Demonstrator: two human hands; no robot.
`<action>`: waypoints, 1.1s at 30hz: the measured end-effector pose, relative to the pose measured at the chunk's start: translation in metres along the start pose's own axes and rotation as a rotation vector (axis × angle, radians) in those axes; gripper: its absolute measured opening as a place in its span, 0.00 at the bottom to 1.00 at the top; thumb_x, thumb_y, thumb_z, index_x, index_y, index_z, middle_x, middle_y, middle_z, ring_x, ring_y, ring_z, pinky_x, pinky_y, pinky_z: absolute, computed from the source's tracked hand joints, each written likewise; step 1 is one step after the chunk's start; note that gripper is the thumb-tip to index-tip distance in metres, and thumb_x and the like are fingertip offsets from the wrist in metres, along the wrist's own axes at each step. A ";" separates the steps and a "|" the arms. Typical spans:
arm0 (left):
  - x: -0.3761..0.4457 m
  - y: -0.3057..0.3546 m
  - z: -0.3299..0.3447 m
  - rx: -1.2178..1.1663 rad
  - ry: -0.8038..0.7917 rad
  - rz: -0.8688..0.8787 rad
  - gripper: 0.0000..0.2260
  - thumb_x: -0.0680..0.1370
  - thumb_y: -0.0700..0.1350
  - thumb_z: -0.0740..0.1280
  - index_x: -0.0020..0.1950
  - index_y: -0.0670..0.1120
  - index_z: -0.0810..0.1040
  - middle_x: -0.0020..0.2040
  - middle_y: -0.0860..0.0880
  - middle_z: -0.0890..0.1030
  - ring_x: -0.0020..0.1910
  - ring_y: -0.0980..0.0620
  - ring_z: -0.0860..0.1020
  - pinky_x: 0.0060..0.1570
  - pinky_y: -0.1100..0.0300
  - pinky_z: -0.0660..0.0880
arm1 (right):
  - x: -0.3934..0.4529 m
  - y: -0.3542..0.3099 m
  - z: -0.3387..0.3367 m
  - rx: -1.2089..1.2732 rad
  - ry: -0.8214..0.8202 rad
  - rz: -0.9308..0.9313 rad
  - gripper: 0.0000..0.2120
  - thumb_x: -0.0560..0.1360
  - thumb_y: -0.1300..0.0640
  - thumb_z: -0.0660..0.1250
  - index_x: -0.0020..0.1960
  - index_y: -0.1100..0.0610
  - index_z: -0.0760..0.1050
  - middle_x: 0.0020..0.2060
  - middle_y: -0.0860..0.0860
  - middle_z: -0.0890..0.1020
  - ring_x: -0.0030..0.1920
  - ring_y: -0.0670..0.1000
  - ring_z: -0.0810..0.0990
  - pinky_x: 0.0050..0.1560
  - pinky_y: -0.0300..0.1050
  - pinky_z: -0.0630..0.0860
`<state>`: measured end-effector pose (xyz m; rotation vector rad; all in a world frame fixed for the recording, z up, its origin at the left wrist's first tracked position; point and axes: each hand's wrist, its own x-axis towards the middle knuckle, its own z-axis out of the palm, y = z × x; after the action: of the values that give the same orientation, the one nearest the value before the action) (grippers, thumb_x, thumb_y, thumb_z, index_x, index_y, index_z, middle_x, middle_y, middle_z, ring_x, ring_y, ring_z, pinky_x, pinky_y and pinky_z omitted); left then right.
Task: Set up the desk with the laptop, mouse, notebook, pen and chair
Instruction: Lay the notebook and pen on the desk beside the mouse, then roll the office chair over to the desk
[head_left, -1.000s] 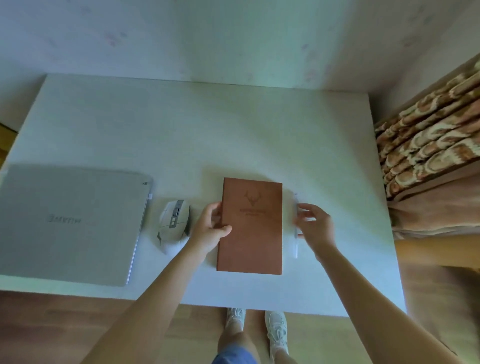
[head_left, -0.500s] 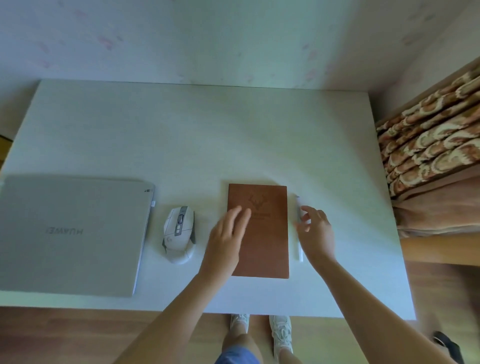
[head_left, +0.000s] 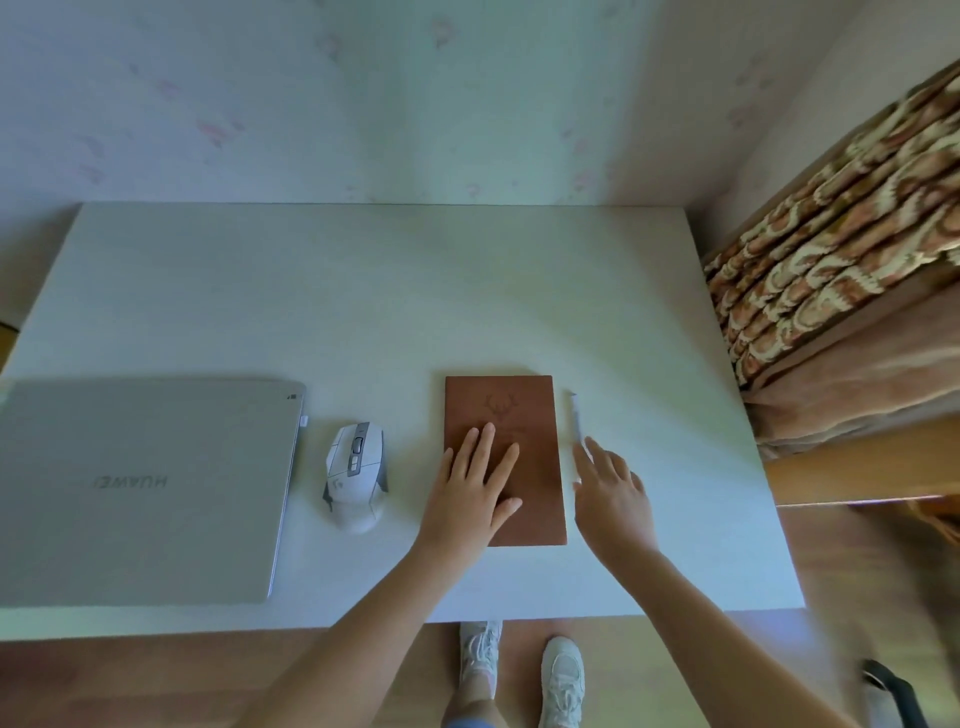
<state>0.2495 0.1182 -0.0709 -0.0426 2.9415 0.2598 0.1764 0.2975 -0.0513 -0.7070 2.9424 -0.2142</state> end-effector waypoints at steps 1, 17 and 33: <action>0.001 0.001 -0.005 0.017 -0.013 0.001 0.27 0.78 0.59 0.58 0.73 0.48 0.66 0.74 0.40 0.64 0.71 0.40 0.66 0.64 0.44 0.68 | -0.003 -0.001 -0.005 -0.006 0.016 0.003 0.30 0.60 0.69 0.74 0.62 0.62 0.75 0.58 0.58 0.80 0.54 0.61 0.80 0.47 0.55 0.78; -0.041 0.153 -0.100 0.028 0.330 0.250 0.26 0.70 0.51 0.73 0.66 0.46 0.74 0.60 0.51 0.79 0.58 0.50 0.77 0.48 0.55 0.76 | -0.144 0.065 -0.110 0.092 0.389 0.242 0.21 0.68 0.59 0.74 0.60 0.56 0.77 0.56 0.53 0.82 0.57 0.57 0.79 0.55 0.55 0.75; -0.154 0.401 -0.086 -0.163 0.265 0.713 0.21 0.75 0.52 0.68 0.67 0.50 0.72 0.65 0.52 0.75 0.63 0.52 0.73 0.58 0.55 0.72 | -0.435 0.176 -0.164 0.148 0.633 0.764 0.18 0.71 0.52 0.66 0.61 0.51 0.76 0.58 0.47 0.80 0.62 0.54 0.74 0.60 0.56 0.70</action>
<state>0.3667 0.4999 0.1100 1.0308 3.0576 0.6282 0.4615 0.6705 0.1127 0.6374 3.4325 -0.6581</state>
